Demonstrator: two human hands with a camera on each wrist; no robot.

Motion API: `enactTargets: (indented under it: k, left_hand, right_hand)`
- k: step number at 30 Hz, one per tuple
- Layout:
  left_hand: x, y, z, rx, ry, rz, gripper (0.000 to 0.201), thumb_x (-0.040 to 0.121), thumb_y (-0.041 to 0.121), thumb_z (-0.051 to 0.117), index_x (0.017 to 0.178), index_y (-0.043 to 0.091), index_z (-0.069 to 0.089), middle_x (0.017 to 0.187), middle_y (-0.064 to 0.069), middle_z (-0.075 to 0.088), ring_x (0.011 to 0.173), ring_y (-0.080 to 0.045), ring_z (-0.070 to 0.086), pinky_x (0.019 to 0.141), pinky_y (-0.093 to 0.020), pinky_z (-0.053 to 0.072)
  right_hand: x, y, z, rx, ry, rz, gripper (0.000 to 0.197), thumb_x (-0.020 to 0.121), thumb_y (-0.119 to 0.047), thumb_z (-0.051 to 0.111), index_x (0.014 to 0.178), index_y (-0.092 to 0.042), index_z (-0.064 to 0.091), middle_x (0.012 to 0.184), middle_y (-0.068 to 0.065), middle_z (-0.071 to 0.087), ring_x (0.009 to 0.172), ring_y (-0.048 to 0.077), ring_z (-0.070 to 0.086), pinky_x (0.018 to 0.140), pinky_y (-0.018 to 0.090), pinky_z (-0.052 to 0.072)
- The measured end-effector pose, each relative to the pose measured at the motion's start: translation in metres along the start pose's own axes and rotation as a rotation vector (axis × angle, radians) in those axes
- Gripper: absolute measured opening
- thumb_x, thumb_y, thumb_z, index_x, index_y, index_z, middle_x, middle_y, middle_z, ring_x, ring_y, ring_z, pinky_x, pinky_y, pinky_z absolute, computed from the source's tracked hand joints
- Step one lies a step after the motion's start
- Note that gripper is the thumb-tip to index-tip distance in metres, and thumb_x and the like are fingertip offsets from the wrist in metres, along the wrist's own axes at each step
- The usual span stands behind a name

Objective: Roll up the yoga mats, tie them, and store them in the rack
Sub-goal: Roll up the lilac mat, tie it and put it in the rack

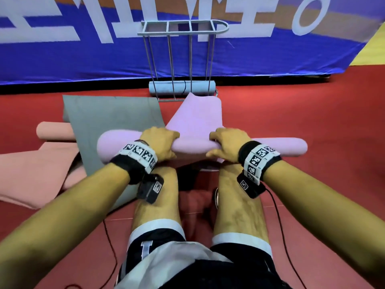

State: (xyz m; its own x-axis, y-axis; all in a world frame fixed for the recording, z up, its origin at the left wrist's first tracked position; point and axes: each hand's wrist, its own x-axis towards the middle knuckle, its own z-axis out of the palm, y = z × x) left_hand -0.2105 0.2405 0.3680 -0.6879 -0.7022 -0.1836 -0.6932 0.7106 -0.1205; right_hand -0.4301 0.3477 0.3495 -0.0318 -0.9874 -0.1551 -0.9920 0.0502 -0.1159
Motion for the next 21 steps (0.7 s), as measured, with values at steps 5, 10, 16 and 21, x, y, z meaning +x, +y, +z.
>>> enactTargets:
  k: [5,10,16,21]
  left_hand:
    - [-0.035,0.023,0.059,0.018,-0.101,0.073,0.063,0.080,0.067,0.064,0.122,0.021,0.059,0.122,-0.007,0.056,0.107,-0.033,0.062,0.084,-0.042,0.049]
    - [-0.038,0.047,0.077,0.089,0.091,0.061,0.076,0.079,0.072,0.059,0.136,0.021,0.050,0.126,-0.008,0.047,0.117,-0.031,0.045,0.093,-0.046,0.035]
    - [-0.046,0.063,0.117,0.094,0.080,0.041,0.059,0.084,0.064,0.055,0.122,0.019,0.061,0.119,-0.007,0.048,0.110,-0.030,0.043,0.086,-0.045,0.030]
    - [-0.045,0.059,0.121,0.043,0.018,0.055,0.054,0.091,0.062,0.050,0.128,0.023,0.054,0.118,-0.003,0.052,0.111,-0.029,0.048,0.088,-0.045,0.035]
  right_hand:
    - [-0.024,-0.003,0.049,0.109,-0.159,-0.061,0.045,0.083,-0.066,0.067,0.105,-0.027,0.067,0.108,-0.001,0.071,0.102,0.029,0.062,0.082,0.038,0.048]
    - [-0.015,-0.010,0.055,0.164,-0.184,-0.012,0.049,0.077,-0.069,0.071,0.108,-0.032,0.073,0.106,-0.003,0.073,0.102,0.027,0.064,0.086,0.038,0.051]
    - [-0.022,-0.018,0.077,0.201,-0.264,-0.011,0.047,0.079,-0.063,0.073,0.110,-0.028,0.074,0.114,-0.002,0.066,0.105,0.024,0.062,0.084,0.035,0.049]
    - [-0.017,-0.016,0.081,0.249,-0.252,-0.001,0.047,0.077,-0.060,0.078,0.107,-0.024,0.076,0.103,-0.003,0.058,0.100,0.023,0.060,0.080,0.034,0.047]
